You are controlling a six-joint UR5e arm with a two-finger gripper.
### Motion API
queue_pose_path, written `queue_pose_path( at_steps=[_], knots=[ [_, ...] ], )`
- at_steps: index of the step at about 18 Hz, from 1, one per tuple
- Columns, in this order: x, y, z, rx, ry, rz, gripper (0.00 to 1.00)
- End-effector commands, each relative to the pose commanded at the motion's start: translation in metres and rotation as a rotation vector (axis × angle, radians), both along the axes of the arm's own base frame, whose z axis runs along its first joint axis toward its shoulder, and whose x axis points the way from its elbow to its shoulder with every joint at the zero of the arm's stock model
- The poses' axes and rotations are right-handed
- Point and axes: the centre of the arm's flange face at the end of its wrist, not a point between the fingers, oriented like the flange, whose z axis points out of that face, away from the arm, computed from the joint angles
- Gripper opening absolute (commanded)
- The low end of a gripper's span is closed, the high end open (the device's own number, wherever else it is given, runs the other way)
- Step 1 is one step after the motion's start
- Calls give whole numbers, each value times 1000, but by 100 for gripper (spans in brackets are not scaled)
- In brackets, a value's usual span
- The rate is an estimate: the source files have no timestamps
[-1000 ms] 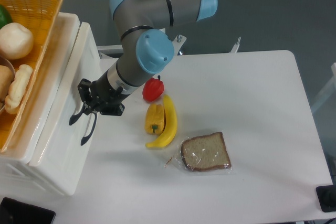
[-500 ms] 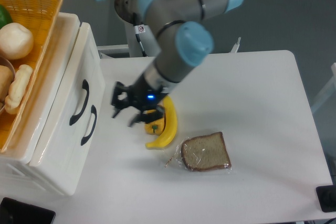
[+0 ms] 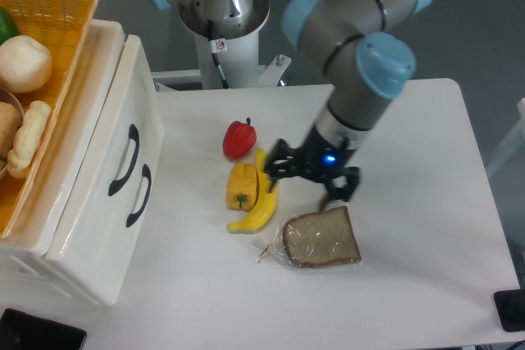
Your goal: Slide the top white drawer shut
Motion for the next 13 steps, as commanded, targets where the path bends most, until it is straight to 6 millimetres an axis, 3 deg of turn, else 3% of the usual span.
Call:
queue_pose_path(
  at_steps=[3, 10, 13],
  knots=[
    [-28, -11, -12, -33, 27, -44, 100],
    [-49, -31, -23, -84, 112, -420, 100],
    [-61, -48, -20, -80, 128, -469, 100]
  ],
)
